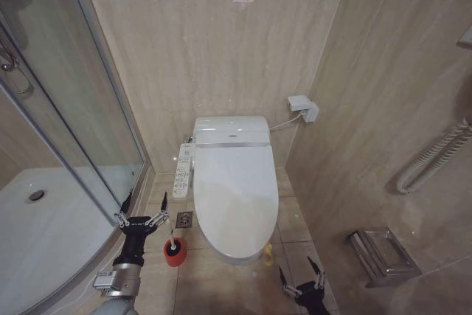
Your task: Open the toilet lid, clean the toilet bowl with a toilet brush, close the toilet lid, and flush.
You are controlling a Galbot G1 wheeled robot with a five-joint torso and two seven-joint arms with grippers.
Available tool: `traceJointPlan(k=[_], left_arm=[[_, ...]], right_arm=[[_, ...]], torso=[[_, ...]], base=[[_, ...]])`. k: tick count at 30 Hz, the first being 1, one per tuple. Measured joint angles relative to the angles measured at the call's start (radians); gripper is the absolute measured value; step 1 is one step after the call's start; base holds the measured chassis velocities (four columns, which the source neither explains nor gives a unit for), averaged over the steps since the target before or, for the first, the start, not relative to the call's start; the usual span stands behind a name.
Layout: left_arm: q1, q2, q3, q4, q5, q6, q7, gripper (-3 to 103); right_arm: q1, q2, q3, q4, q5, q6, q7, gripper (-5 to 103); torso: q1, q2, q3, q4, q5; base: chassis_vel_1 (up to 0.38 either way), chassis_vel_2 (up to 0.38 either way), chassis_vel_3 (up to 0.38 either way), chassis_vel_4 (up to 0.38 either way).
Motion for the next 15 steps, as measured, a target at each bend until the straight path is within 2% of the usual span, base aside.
traceJointPlan(k=[8,15], left_arm=[[0.0,0.0,0.0,0.0,0.0,0.0,0.0,100],[0.0,0.0,0.0,0.0,0.0,0.0,0.0,100]], right_arm=[[0.006,0.034,-0.038,-0.001,-0.025,0.005,0.0,100],[0.077,0.083,-0.06,-0.069,-0.033,-0.007,0.001,100]], torso=[[0.0,0.0,0.0,0.0,-0.0002],[0.0,0.0,0.0,0.0002,-0.0001]], base=[[0.0,0.0,0.0,0.0],[0.0,0.0,0.0,0.0]])
